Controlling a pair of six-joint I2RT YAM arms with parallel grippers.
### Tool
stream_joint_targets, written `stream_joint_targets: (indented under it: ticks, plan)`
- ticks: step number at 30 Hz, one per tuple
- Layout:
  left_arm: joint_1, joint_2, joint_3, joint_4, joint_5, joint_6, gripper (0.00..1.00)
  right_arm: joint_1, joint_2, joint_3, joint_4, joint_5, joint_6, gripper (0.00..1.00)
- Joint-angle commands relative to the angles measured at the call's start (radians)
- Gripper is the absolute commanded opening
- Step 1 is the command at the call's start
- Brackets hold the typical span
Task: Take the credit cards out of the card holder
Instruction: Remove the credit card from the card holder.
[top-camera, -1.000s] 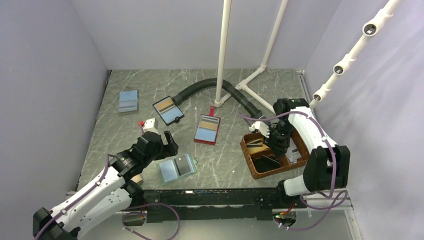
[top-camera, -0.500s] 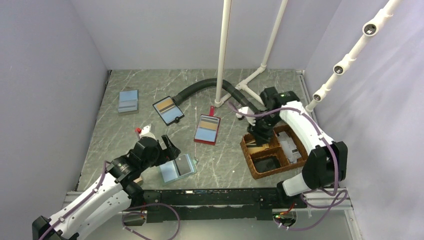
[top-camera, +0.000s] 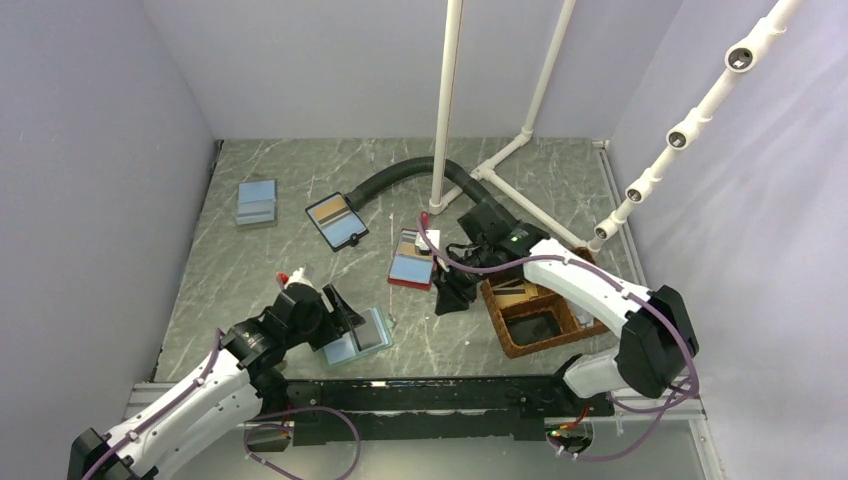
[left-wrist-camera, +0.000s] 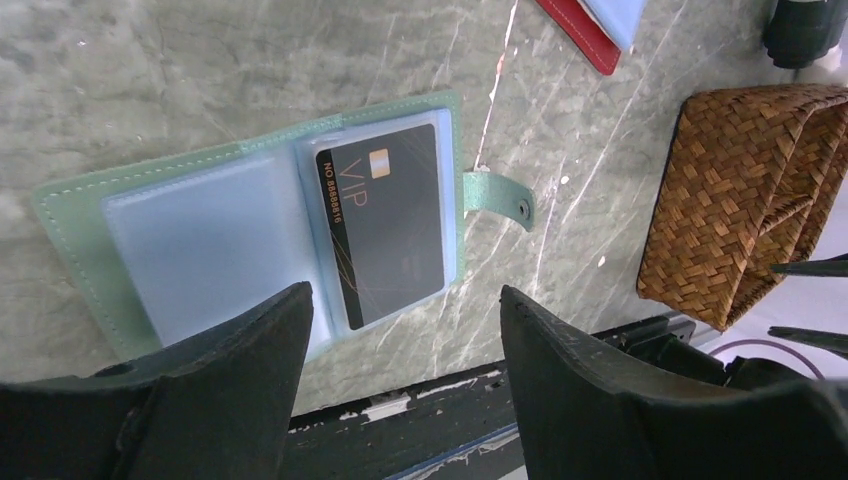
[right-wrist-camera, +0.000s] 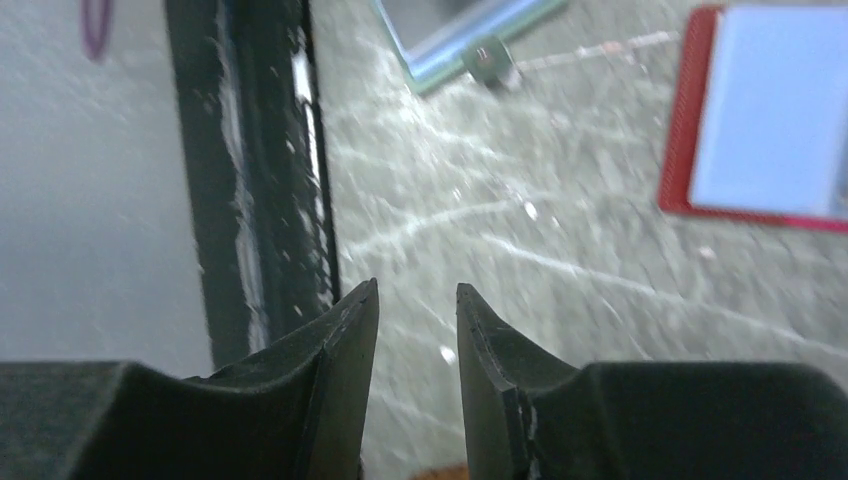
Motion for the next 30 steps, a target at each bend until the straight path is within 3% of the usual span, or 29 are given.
stream_joint_targets:
  ticks: [1, 8, 14, 22, 30]
  plan:
    - [0.004, 0.005, -0.025, 0.085, 0.062, -0.049, 0.74, 0.034, 0.034, -0.027, 0.263, -0.107, 0.281, 0.36]
    - [0.004, -0.008, -0.033, 0.065, -0.003, -0.118, 0.8, 0.044, 0.159, 0.096, 0.165, -0.12, 0.186, 0.36]
    - [0.004, 0.106, 0.077, -0.049, -0.063, -0.029, 0.84, 0.098, 0.286, 0.2, 0.079, -0.107, 0.145, 0.36]
    - [0.004, 0.187, 0.088, 0.046, -0.024, -0.003, 0.87, 0.144, 0.281, 0.139, 0.242, -0.091, 0.3, 0.37]
    - [0.005, 0.036, 0.023, 0.003, -0.038, -0.074, 0.88, 0.151, 0.357, 0.149, 0.353, -0.033, 0.542, 0.36]
